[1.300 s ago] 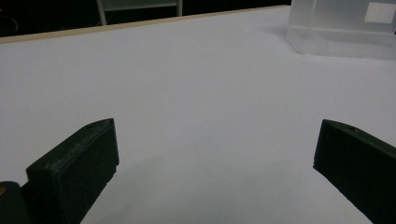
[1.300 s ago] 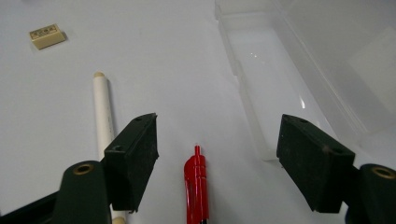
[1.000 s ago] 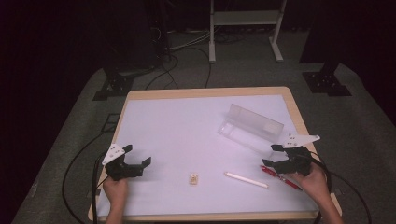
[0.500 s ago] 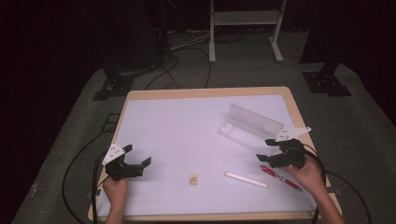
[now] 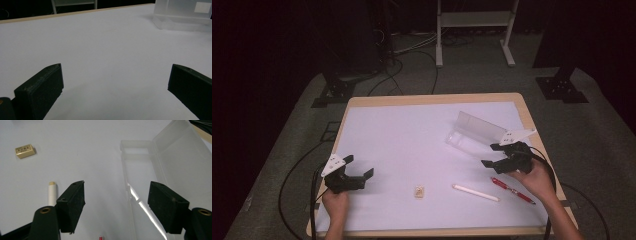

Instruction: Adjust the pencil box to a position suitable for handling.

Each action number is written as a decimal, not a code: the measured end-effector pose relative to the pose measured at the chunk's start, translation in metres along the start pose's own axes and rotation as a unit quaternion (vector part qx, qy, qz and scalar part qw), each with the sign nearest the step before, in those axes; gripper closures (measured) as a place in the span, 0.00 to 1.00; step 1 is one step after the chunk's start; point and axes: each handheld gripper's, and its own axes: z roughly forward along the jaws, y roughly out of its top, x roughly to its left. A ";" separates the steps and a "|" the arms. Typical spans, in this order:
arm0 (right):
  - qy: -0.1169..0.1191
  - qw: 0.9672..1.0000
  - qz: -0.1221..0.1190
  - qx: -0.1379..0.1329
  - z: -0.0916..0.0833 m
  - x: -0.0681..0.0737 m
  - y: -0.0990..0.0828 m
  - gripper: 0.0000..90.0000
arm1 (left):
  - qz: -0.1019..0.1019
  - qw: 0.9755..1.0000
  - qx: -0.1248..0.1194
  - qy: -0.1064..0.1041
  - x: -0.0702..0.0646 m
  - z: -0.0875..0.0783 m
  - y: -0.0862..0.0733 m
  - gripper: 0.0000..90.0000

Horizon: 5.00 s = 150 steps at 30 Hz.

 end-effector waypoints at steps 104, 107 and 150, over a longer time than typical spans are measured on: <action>0.000 0.987 -0.032 0.154 0.098 -0.025 0.014 0.94 | -0.003 1.000 -0.005 -0.002 0.002 0.000 0.000 0.00; 0.000 0.987 -0.034 0.154 0.098 -0.024 0.014 0.94 | -0.003 1.000 -0.005 -0.002 0.001 0.000 0.000 0.00; 0.020 0.987 -0.104 0.124 0.079 0.009 0.033 0.96 | -0.004 1.000 -0.004 -0.002 0.002 0.000 0.000 0.00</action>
